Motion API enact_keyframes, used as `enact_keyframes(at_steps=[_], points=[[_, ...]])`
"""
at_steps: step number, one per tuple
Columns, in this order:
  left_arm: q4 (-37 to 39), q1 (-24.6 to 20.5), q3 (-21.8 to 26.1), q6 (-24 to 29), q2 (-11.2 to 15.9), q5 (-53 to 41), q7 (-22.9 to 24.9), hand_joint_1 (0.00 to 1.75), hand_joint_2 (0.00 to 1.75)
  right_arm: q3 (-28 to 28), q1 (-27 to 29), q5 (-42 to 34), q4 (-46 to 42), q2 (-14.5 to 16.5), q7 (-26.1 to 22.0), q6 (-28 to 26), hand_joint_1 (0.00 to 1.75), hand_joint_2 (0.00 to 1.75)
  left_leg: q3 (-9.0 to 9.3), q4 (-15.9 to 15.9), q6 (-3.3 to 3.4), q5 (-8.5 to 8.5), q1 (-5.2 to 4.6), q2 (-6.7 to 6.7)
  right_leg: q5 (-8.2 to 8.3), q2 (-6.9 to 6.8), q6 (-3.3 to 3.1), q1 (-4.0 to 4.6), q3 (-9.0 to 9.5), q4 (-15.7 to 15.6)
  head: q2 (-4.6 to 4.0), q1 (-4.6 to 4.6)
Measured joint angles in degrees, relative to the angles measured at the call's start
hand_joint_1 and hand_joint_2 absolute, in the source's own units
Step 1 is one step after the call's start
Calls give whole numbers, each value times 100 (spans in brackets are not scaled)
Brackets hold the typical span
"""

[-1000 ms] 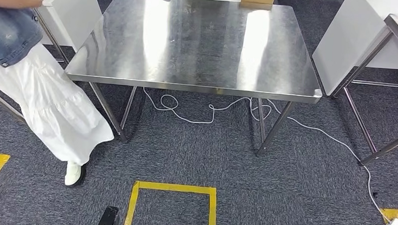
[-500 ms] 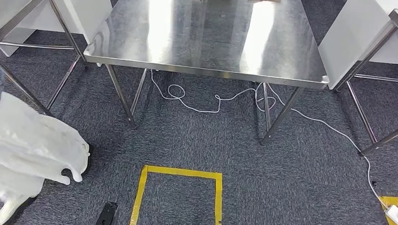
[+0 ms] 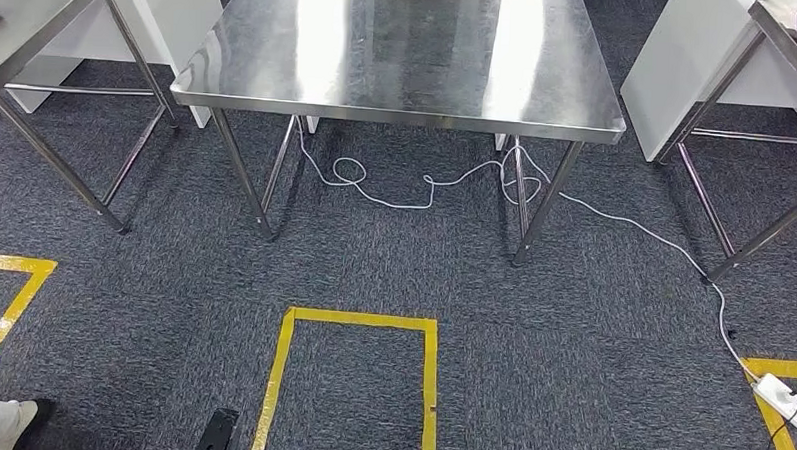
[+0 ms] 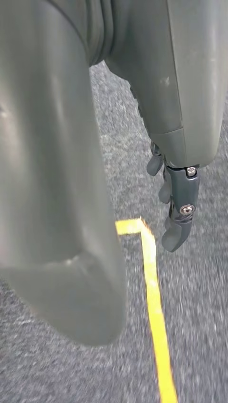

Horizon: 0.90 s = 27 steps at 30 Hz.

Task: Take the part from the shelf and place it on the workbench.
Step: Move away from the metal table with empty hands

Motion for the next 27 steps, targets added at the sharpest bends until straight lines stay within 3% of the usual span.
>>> enact_keyframes(at_steps=[1, 3, 5, 7, 9, 11, 13, 14, 15, 16, 17, 19, 20, 21, 23, 24, 25, 27], points=[[0, -5, -1, -4, 2, 0, 0, 0, 0, 0, 3, 0, 0, 4, 12, 0, 0, 0, 290, -275, 1, 110, 7, -1, 47, 1, 28, -3, -93, 40, 0, -1], [-2, -25, -2, -12, 3, 0, 1, 0, 0, 4, 4, 6, 0, 10, 27, -1, 0, 0, 875, -1028, 38, 27, -6, -15, 119, 2, 97, 11, -234, 115, 0, 2], [-3, -34, -1, -13, 4, 3, 3, 0, 0, 17, -3, 19, 0, 14, 36, -1, 0, 0, 1097, -1427, 120, -120, -47, -32, 201, -2, 181, 34, -283, 140, 0, 6], [-2, -27, 1, -13, 4, 9, 5, 0, 0, 30, -1, 30, 0, 9, 38, 0, 0, 0, 1040, -1479, 236, -28, -70, -21, 282, -3, 273, 49, -305, 130, 0, 0], [-2, -30, 2, -12, -1, 15, 6, 0, 0, 36, 10, 42, 1, -6, 43, 0, 0, 0, 921, -1517, 359, 124, -73, 2, 101, 14, 282, 45, -437, 299, 0, 0], [-2, -32, 2, -11, -7, 20, 4, 0, 0, 41, 15, 62, 2, -11, 52, 15, 0, 87, 726, -1530, 427, 291, -80, 14, -425, 29, 218, 20, -693, 914, 0, 20], [-2, -28, 2, -9, -7, 20, 4, 0, 0, 47, 12, 79, 4, -11, 71, 51, 0, 175, 501, -1526, 430, 457, -92, 19, -805, 31, 240, 7, -867, 1668, 0, 34], [-2, -26, 2, -7, -8, 18, 9, 0, 0, 49, 10, 85, 4, -17, 89, 67, 0, 175, 388, -1523, 420, 542, -97, 23, -809, 31, 299, 4, -837, 1873, 0, 35], [-2, -25, 2, -3, -8, 16, 14, 0, 0, 51, 10, 91, 4, -27, 108, 76, 0, 175, 280, -1522, 405, 626, -98, 26, -712, 31, 368, 3, -707, 1890, 0, 35], [-2, -24, 2, 1, -9, 15, 19, 0, 0, 55, 7, 95, 3, -37, 126, 79, 0, 175, 173, -1521, 386, 714, -98, 29, -576, 31, 421, 2, -463, 1702, 0, 34], [-2, -26, 2, 6, -10, 15, 24, 0, 0, 60, -1, 98, 3, -47, 139, 79, 0, 175, 85, -1516, 361, 799, -98, 29, -504, 31, 432, 3, -116, 1327, 0, 34], [-2, -26, 1, 16, -11, 14, 27, 0, 0, 73, -34, 96, 2, -60, 143, 76, 0, 175, -18, -1522, 288, 957, -105, 35, -622, 35, 340, 52, 600, 362, 0, 21], [-2, -27, 1, 19, -12, 13, 24, 0, 0, 78, -48, 90, 2, -62, 137, 75, 0, 175, -25, -1541, 249, 1031, -106, 44, -712, 39, 274, 82, 796, 36, -1, 11], [-2, -25, 1, 21, -14, 13, 19, 0, 0, 80, -57, 81, 2, -63, 131, 74, 0, 175, -20, -1583, 210, 1108, -104, 53, -750, 43, 219, 115, 862, -131, -1, 6], [0, -6, 2, 20, -17, 13, 5, 0, 0, 80, -46, 64, 3, -60, 120, 74, 0, 175, -29, -1648, 144, 1179, -80, 56, -628, 34, 126, 75, 765, -141, -1, -3], [2, 13, 2, 19, -17, 14, 2, 0, 0, 80, -39, 60, 4, -59, 119, 73, 0, 175, -71, -1572, 120, 1031, -66, 48, -551, 22, 61, 45, 709, -142, 0, -10], [3, 35, 3, 19, -17, 15, -1, 0, 0, 80, -28, 58, 4, -58, 118, 72, 0, 175, -141, -1362, 98, 752, -54, 39, -468, 8, 1, 13, 640, -147, 0, -21], [4, 63, 3, 16, -16, 17, -2, 0, 0, 81, -15, 59, 4, -56, 110, 68, 0, 175, -315, -594, 59, 36, -40, 27, -320, -8, -81, 15, 481, -138, 0, -33]])
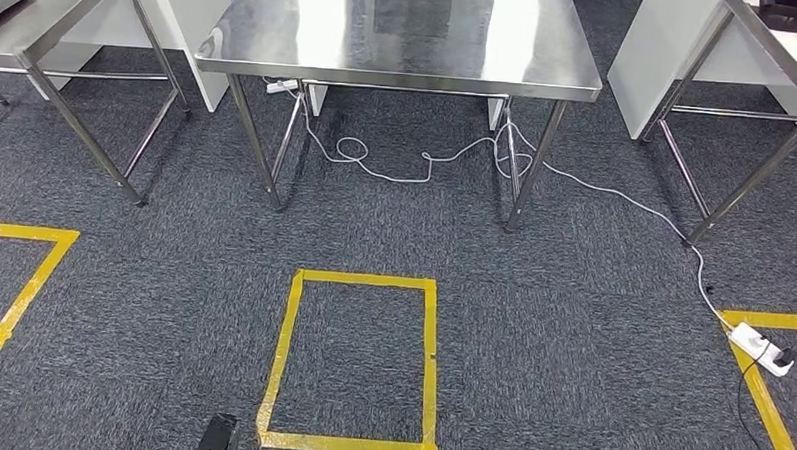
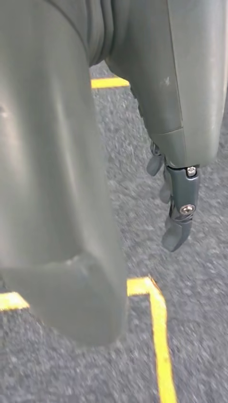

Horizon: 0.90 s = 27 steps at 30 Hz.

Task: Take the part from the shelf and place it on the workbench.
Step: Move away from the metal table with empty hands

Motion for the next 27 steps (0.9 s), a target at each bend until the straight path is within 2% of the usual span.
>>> enact_keyframes(at_steps=[1, 2, 3, 4, 5, 7, 8, 9, 11, 12, 13, 14, 15, 16, 17, 18, 19, 20, 21, 22, 23, 24, 25, 26, 27], points=[[0, 5, 0, -1, 0, 2, 0, 0, 0, 0, 3, 2, 0, 1, -5, -1, 0, 175, -58, 411, -21, -210, 3, -3, 69, -3, -5, 9, -77, 10, 0, -1], [0, 7, 0, -2, 1, 3, 0, 0, 0, 0, 4, 3, 0, 1, -10, -1, 0, 175, -52, 709, -34, -263, 5, -3, 136, -4, 5, 16, -159, 28, 0, -1], [0, 7, 1, -2, 1, 5, 0, 0, 0, 0, 7, 4, 0, 2, -15, -1, 0, 175, 41, 828, -40, -193, 8, -3, 192, -4, 23, 19, -242, 53, 0, -3], [0, 7, 1, -2, 2, 6, 0, 0, 0, 0, 13, 4, 0, 3, -19, -1, 0, 175, 254, 719, -35, -62, 11, -2, 238, -3, 48, 18, -327, 89, 0, -4], [0, 5, 1, -2, 2, 7, 0, 0, 0, 0, 18, 4, 0, 5, -21, -1, 0, 175, 574, 406, -20, 42, 14, -5, 273, -2, 78, 17, -408, 136, 0, -5], [-1, -9, 1, -2, 4, 7, -1, 0, 0, 0, 24, 4, 0, 11, -25, -1, 0, 175, 1224, -412, 26, -13, 3, -15, 316, -1, 138, 38, -535, 237, 0, -3], [-1, -16, 0, -2, 5, 7, -2, 0, 0, 0, 21, 4, 0, 14, -27, -1, 0, 175, 1406, -691, 56, -92, -13, -21, 344, -6, 176, 48, -574, 273, 0, 1], [-1, -19, -1, -3, 7, 7, -3, 0, 0, 0, 18, 4, 0, 14, -30, -1, 0, 175, 1469, -828, 89, -147, -36, -24, 379, -12, 218, 58, -604, 289, 0, 1], [0, -17, 0, -2, 7, 9, -3, 0, 0, 0, 22, 6, 0, 7, -33, -1, 0, 175, 1395, -903, 199, -67, -57, -8, 441, -23, 307, 67, -662, 307, 0, 2], [0, -19, 1, -1, 5, 13, -2, 0, 0, 0, 25, 9, 0, -2, -33, -1, 0, 175, 1339, -929, 262, 2, -55, 2, 373, -17, 315, 71, -722, 375, 0, 2], [-1, -25, 1, 2, 3, 19, -1, 0, 0, 0, 28, 13, 0, -5, -34, -1, 0, 175, 1265, -956, 322, 84, -45, 12, 210, -7, 298, 69, -814, 534, 0, 18], [-1, -34, 2, 5, -1, 27, -1, 0, 0, 1, 26, 20, 0, -9, -34, -1, 0, 175, 1187, -966, 359, 164, -37, 20, -49, 4, 261, 51, -924, 811, 0, 33], [-2, -37, 2, 7, -3, 33, 0, 0, 0, 2, 26, 28, 0, -8, -34, 0, 0, 175, 1088, -967, 378, 240, -40, 16, -319, 15, 233, 42, -1046, 1163, 0, 50], [-2, -39, 3, 9, -5, 38, -1, 0, 0, 4, 26, 38, 0, -6, -34, 1, 0, 175, 985, -964, 382, 320, -42, 18, -525, 20, 232, 25, -1142, 1529, 0, 66], [-1, -38, 3, 11, -8, 41, -1, 0, 0, 8, 25, 53, 0, -11, -36, 1, 0, 175, 877, -961, 372, 403, -42, 23, -609, 23, 271, 9, -1177, 1826, 0, 68], [-1, -37, 3, 13, -10, 42, -1, 0, 0, 16, 25, 70, 0, -19, -40, 2, 0, 175, 773, -958, 355, 484, -40, 28, -561, 23, 340, -4, -1132, 1966, 0, 69], [0, -37, 3, 15, -12, 42, -1, 0, 0, 29, 24, 89, 0, -30, -45, 2, 0, 175, 674, -955, 335, 563, -35, 33, -428, 23, 419, -16, -993, 1921, 0, 70], [0, -37, 3, 17, -14, 44, -3, 0, 0, 43, 21, 106, 0, -42, -55, 2, 0, 175, 580, -952, 308, 646, -29, 35, -280, 23, 487, -30, -747, 1672, 0, 69], [-1, -38, 3, 19, -16, 46, -5, 0, 0, 57, 13, 116, 0, -49, -66, 2, 0, 175, 507, -948, 276, 719, -30, 35, -203, 24, 516, -41, -424, 1270, 0, 70], [-1, -39, 4, 22, -19, 51, -10, 0, 0, 68, 1, 122, 0, -54, -77, 2, 0, 175, 452, -944, 239, 789, -36, 35, -229, 31, 502, -26, -79, 779, 0, 72], [-2, -39, 4, 25, -20, 55, -16, 0, 0, 77, -11, 122, 0, -55, -90, 2, 0, 175, 425, -952, 198, 853, -44, 37, -295, 41, 458, -8, 164, 390, 0, 59], [-2, -39, 5, 29, -21, 58, -24, 0, 0, 85, -20, 120, 0, -53, -99, 2, 0, 175, 417, -969, 159, 914, -50, 39, -366, 49, 402, 21, 297, 142, 0, 48], [-2, -35, 5, 34, -22, 62, -31, 0, 0, 92, -22, 116, 0, -52, -105, 2, 0, 175, 417, -996, 115, 970, -43, 42, -397, 57, 343, 51, 321, 29, 0, 33], [-1, -27, 5, 40, -22, 64, -40, 0, 0, 97, -16, 111, 1, -49, -109, 1, 0, 175, 416, -1020, 74, 1010, -23, 42, -359, 56, 276, 23, 266, 44, 0, 14], [-1, -13, 5, 50, -20, 65, -51, 0, 0, 100, -10, 103, 1, -45, -110, 1, 0, 175, 391, -993, 42, 960, 0, 38, -311, 48, 206, 2, 228, 44, 0, 8]])
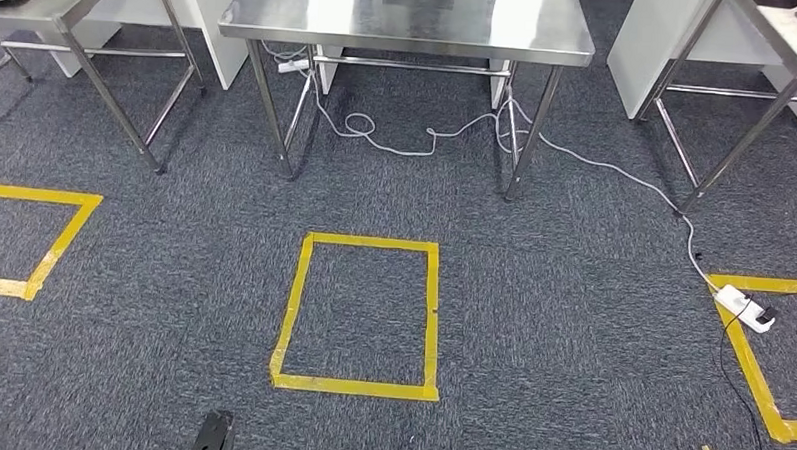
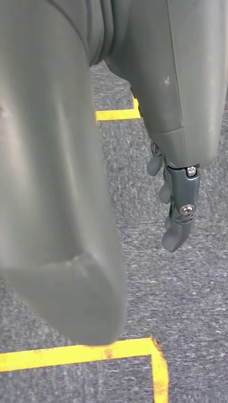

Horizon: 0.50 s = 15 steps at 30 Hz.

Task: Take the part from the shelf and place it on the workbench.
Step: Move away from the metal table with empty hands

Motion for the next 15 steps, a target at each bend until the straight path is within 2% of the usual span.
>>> enact_keyframes(at_steps=[1, 2, 4, 5, 6, 7, 8, 10, 11, 12, 15], points=[[1, 18, 1, 9, 2, 0, -10, 0, 0, 2, 6, -6, 0, 2, 0, -1, 0, 175, -45, 108, -24, -167, 19, -5, 57, -8, -79, -25, -44, -2, 0, -10], [1, 33, 1, 17, 3, -3, -22, 0, 0, 2, 10, -10, 0, 2, 0, -1, 0, 175, -119, 340, -40, -440, 32, -17, 124, -16, -147, -45, -96, -4, 0, -15], [1, 47, 1, 27, 5, -8, -34, 0, 0, 3, 12, -15, 0, 1, 1, -1, 0, 175, -292, 1053, -65, -1036, 34, -32, 234, -26, -221, -10, -214, 1, 0, -19], [1, 50, 1, 27, 5, -12, -37, 0, 0, 3, 15, -18, 1, 1, 3, -1, 0, 175, -347, 1408, -78, -1183, 34, -37, 282, -27, -226, 10, -272, 6, 0, -17], [1, 53, 1, 27, 5, -15, -37, 0, 0, 3, 19, -22, 1, 3, 8, 0, 0, 175, -333, 1619, -82, -1191, 34, -37, 323, -27, -223, 28, -316, 12, 0, -17], [1, 55, 2, 27, 5, -19, -36, 0, 0, 3, 26, -28, 1, 5, 14, 1, 0, 175, -217, 1626, -74, -1104, 33, -37, 358, -25, -211, 42, -353, 23, 0, -18], [1, 57, 2, 27, 5, -23, -35, 0, 0, 3, 33, -33, 1, 8, 20, 1, 0, 175, -17, 1458, -55, -983, 32, -37, 386, -20, -199, 53, -381, 35, 0, -20], [1, 50, 2, 29, 10, -36, -29, 0, 0, 3, 38, -43, 1, 30, 30, 0, 0, 175, 574, 662, 27, -867, 17, -48, 422, -12, -168, 76, -422, 71, 0, -18], [1, 47, 1, 33, 14, -45, -25, 0, 0, 3, 36, -49, 1, 41, 33, -1, 0, 175, 784, 349, 67, -875, 1, -54, 438, -12, -146, 88, -443, 84, 0, -15], [1, 45, 0, 37, 17, -55, -17, 0, 0, 3, 32, -55, 1, 51, 35, -3, 0, 175, 920, 122, 102, -900, -19, -58, 454, -16, -119, 97, -462, 93, 0, -15], [1, 47, 1, 43, 13, -68, 10, 0, 0, 3, 23, -73, 1, 50, 36, -7, 0, 175, 914, 20, 110, -889, -67, -55, 477, -23, -78, 144, -529, 120, 0, -6]])
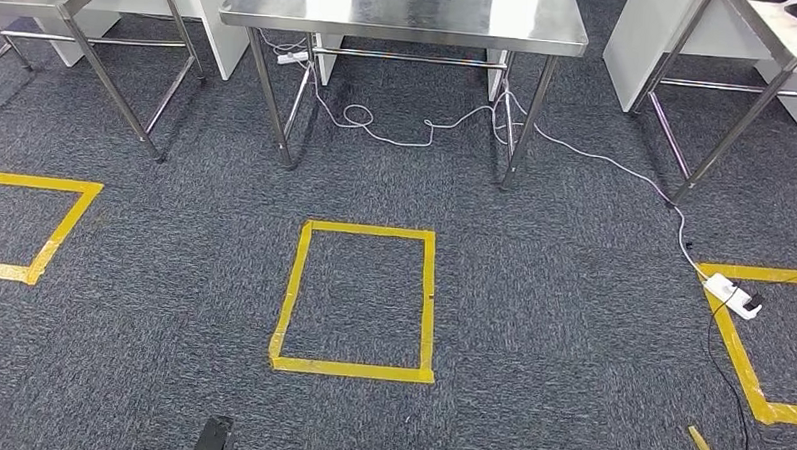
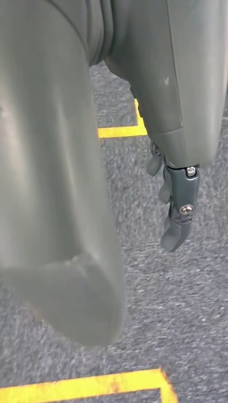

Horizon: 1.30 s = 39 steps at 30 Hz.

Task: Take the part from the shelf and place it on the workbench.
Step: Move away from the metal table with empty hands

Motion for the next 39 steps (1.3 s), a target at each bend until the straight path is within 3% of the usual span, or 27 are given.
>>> enact_keyframes(at_steps=[6, 8, 15, 17, 20, 21, 22, 23, 24, 26, 28, 30, 31, 33, 35, 36, 37, 38, 39], points=[[0, -4, 0, 2, -7, -4, 10, 0, 0, 0, 5, -16, 2, 3, 2, 0, 0, 175, -89, -2, 98, 73, -76, 3, 77, 3, 98, -5, -93, 7, 0, 6], [0, -4, 1, 2, -9, -5, 11, 0, 0, 0, 5, -37, 2, 3, 13, 10, 0, 175, -114, 15, 124, 84, -100, 4, 105, 2, 127, -42, -108, -2, 0, 5], [0, -4, 0, 1, -8, -8, 12, 0, 0, 0, 4, -65, 2, 4, 26, 28, 0, 175, -136, 32, 146, 91, -117, 4, 126, 1, 149, -75, -116, -10, 0, 0], [0, -6, 0, -5, -9, -8, 18, 0, 0, 0, 4, -85, 2, 1, 29, 29, 0, 175, -149, 1, 197, 138, -103, 24, 103, 6, 177, -80, -169, 53, 0, 2], [0, -7, 1, -20, -20, -8, 31, 0, 0, 0, 11, -92, 4, -4, 36, 30, 0, 175, -231, -96, 298, 278, -34, 160, -455, 21, 208, -122, -792, 1267, 0, 50], [0, -5, 1, -20, -23, -8, 35, 0, 0, 0, 18, -91, 4, -4, 38, 30, 0, 175, -266, -94, 286, 294, -28, 204, -606, 20, 234, -147, -957, 1638, 0, 65], [0, -2, 1, -20, -25, -8, 38, 0, 0, 0, 24, -91, 4, -7, 40, 31, 0, 175, -284, -92, 268, 306, -24, 240, -602, 16, 283, -165, -952, 1682, 0, 66], [0, -2, 1, -20, -28, -8, 41, 0, 0, 0, 28, -91, 4, -9, 42, 31, 0, 175, -295, -91, 247, 317, -13, 282, -506, -1, 346, -189, -810, 1459, 0, 67], [0, -2, 1, -20, -32, -9, 44, 0, 0, 0, 26, -91, 4, -13, 43, 32, 0, 175, -300, -87, 220, 325, 0, 324, -362, -60, 410, -217, -563, 1042, 0, 67], [0, -4, 1, -17, -37, -10, 53, 0, 0, 0, 6, -91, 4, -13, 44, 35, 0, 175, -299, -76, 139, 330, 7, 413, -129, -245, 463, -227, -125, 238, 0, 72], [0, -6, 0, -14, -35, -11, 60, 0, 0, 0, -12, -91, 4, -4, 49, 38, 0, 175, -289, -65, 42, 321, 0, 499, -51, -289, 347, -190, -27, -21, 0, 73], [0, -5, 0, -11, -40, -14, 62, 0, 0, 0, -3, -91, 4, -2, 65, 39, 0, 175, -272, -57, -43, 313, 28, 568, -15, -160, 190, -179, -53, -7, 0, 69], [0, -5, 0, -10, -42, -15, 63, 0, 0, 0, 4, -90, 4, -2, 74, 39, 0, 175, -279, -9, -79, 261, 53, 525, 2, -104, 137, -185, -51, -5, 0, 66], [0, 3, -1, -8, -39, -17, 61, 0, 0, 0, 8, -89, 4, 0, 85, 39, 0, 175, -434, 422, -129, -66, 86, 284, 53, 7, 41, -198, -35, -6, 0, 56], [1, 29, -1, -7, -36, -17, 58, 0, 0, 0, 6, -90, 4, 3, 87, 45, 0, 175, -753, 1205, -131, -512, 85, 60, 87, 129, -14, -153, -66, 0, 0, 45], [1, 45, 0, -7, -36, -17, 58, 0, 0, 0, 8, -91, 4, 4, 87, 54, 0, 175, -885, 1511, -119, -626, 81, 25, 97, 200, -29, -123, -76, 1, 0, 41], [2, 57, 1, -8, -36, -17, 58, 0, 0, 0, 12, -91, 4, 5, 89, 66, 0, 175, -934, 1629, -92, -625, 74, 12, 104, 275, -39, -91, -81, 2, 0, 41], [2, 64, 1, -8, -36, -18, 58, 0, 0, 0, 18, -91, 4, 6, 90, 78, 0, 175, -882, 1527, -50, -514, 61, -2, 107, 353, -45, -61, -80, 3, 0, 41], [1, 66, 1, -9, -36, -19, 58, 0, 0, 0, 22, -91, 4, 6, 92, 87, 0, 175, -730, 1226, 12, -324, 42, -47, 112, 431, -51, -33, -74, 3, 0, 40]])
